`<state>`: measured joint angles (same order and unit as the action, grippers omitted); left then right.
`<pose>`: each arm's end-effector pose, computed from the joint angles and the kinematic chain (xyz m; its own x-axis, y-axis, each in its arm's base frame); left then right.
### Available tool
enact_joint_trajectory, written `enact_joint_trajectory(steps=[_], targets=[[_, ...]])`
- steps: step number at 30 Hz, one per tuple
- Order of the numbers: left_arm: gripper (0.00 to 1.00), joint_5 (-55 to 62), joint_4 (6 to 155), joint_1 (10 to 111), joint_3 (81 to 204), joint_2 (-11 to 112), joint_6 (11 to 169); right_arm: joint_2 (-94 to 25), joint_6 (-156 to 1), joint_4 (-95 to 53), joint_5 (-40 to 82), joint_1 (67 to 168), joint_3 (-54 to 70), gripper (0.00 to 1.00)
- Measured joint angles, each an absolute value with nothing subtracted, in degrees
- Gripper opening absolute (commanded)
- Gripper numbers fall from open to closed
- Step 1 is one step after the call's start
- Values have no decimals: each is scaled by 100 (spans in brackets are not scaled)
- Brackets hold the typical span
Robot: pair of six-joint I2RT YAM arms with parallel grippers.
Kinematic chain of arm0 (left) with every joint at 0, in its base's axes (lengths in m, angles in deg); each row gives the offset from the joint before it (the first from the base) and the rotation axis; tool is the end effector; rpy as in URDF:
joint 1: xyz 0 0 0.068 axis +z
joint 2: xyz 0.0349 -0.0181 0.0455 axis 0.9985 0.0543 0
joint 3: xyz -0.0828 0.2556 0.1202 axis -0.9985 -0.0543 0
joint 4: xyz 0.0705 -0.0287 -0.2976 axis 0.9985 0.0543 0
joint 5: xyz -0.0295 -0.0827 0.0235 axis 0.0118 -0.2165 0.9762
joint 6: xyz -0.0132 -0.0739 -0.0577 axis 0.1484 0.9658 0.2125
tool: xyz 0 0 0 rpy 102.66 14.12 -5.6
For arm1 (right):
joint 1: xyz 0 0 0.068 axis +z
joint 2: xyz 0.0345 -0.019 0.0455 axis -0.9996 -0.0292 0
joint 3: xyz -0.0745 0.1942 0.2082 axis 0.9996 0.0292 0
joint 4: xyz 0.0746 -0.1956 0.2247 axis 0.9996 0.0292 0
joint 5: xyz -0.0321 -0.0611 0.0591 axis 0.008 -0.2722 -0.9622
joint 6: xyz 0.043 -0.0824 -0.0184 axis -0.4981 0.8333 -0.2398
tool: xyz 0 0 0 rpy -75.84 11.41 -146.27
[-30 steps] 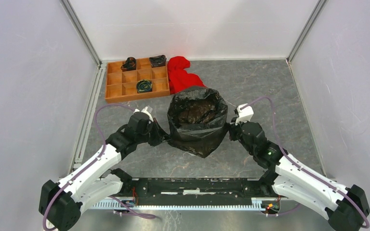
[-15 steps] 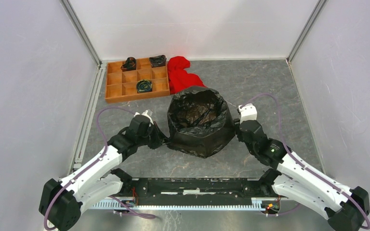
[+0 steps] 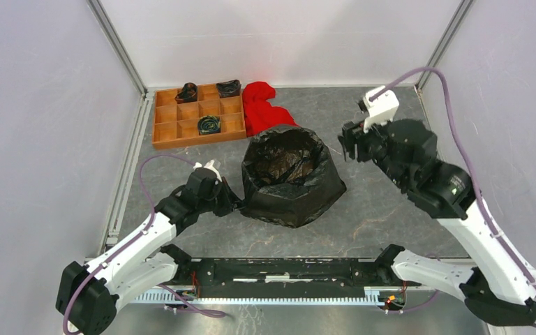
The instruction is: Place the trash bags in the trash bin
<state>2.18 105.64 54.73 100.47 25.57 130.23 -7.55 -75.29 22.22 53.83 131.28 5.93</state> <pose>0.2031 -0.1443 0.1793 -0.8501 -0.3855 -0.3586 -0.0740 0.7618 -0.6435 0.2005 0.1363 0.4666 -0.2742 -0.1547 -0.9491 -0.2963 0.9525 -0.0696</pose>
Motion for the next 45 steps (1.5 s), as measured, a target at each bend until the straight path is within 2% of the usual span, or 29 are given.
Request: enact_joint_trajectory(steps=[2, 5, 8, 14, 17, 22, 29, 45], targets=[[4, 233, 10564, 5473, 10047, 2555, 12957, -1149, -7350, 2219, 4628, 13150, -130, 61], [5, 262, 10577, 5473, 10047, 2518, 12898, -1890, -7223, 2069, 3579, 13498, -784, 46], [5, 310, 10623, 5473, 10047, 2459, 12861, -2591, -7160, 2018, 2913, 13909, -862, 33], [4, 393, 10623, 5473, 10047, 2450, 12857, -3809, -7046, 2619, 2895, 14293, -788, 12], [4, 393, 10623, 5473, 10047, 2455, 12855, -4115, -7027, 2831, 3136, 14324, -714, 5], [4, 393, 10623, 5473, 10047, 2446, 12824, -4193, -7029, 2641, 3310, 14322, -82, 0], [4, 393, 10618, 5473, 10049, 2448, 12708, -4681, -7110, 2178, 3188, 14320, 491, 0], [8, 386, 10505, 5473, 10119, 2476, 12586, -4480, -7549, 355, 3149, 14313, 1948, 0]])
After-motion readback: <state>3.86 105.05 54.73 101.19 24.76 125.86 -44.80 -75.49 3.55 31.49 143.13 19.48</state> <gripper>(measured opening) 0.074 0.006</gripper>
